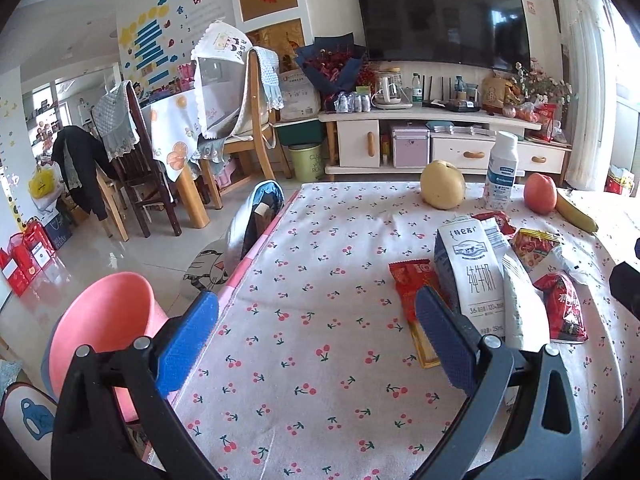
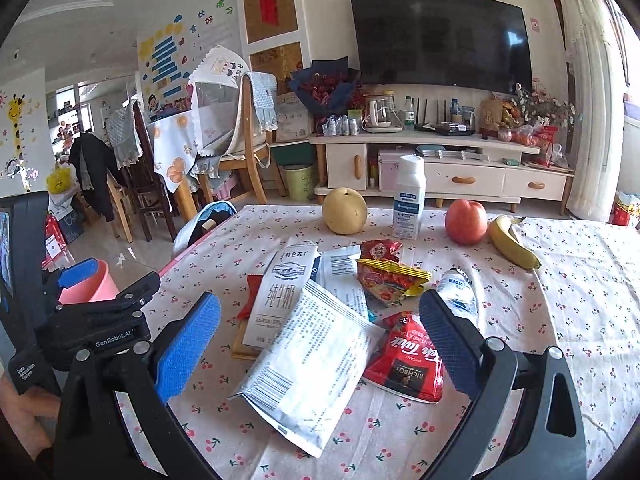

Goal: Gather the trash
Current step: 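Move both tools back over the table toward the remaining items, then grasp a second white milk carton with the left tool while the right tool grasps the MAGICDAY pouch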

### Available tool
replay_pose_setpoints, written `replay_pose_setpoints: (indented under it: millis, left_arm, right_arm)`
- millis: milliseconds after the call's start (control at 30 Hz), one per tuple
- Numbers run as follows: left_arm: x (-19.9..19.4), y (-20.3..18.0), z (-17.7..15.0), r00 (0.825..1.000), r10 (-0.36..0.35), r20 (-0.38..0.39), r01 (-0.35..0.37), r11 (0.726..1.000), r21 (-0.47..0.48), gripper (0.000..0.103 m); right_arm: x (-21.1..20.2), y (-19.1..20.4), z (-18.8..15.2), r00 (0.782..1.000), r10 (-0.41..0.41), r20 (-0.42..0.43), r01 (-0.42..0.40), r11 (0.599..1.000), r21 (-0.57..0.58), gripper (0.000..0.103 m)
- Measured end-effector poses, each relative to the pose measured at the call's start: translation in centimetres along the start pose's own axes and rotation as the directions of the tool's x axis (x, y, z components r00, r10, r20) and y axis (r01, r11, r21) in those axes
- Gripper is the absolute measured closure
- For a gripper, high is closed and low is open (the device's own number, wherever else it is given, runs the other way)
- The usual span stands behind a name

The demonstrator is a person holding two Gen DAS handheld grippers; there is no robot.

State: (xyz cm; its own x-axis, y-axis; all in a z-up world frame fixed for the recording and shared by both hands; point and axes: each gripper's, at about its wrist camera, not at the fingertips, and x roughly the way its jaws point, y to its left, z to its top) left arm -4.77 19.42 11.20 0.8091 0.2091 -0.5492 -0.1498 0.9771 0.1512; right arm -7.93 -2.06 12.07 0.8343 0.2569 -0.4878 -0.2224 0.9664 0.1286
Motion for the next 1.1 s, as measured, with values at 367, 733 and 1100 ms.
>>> replay_pose_setpoints:
  millis: [367,733,1100]
  left_arm:
    - [0.4,-2.7,-0.2,0.985,-0.169,-0.038,0.171,0.985,0.034,0.004]
    - [2.9,-5.0,0.2,0.900,-0.424,-0.103,0.418,0.905,-0.077,0.004]
    - [9.7,-7.6,2.2,0.868,-0.453,-0.204,0.435,0.891,-0.132,0.007]
  right_arm:
    - [0.5,-5.5,0.7,0.997,-0.077,-0.010,0.078,0.995,0.057,0.005]
    - [3.8,-13.8,0.8,0.981,-0.146,-0.125,0.169,0.964,0.205,0.005]
    - [11.1,-15.5,0.4,0.945,-0.139,-0.295,0.196,0.965,0.173,0.005]
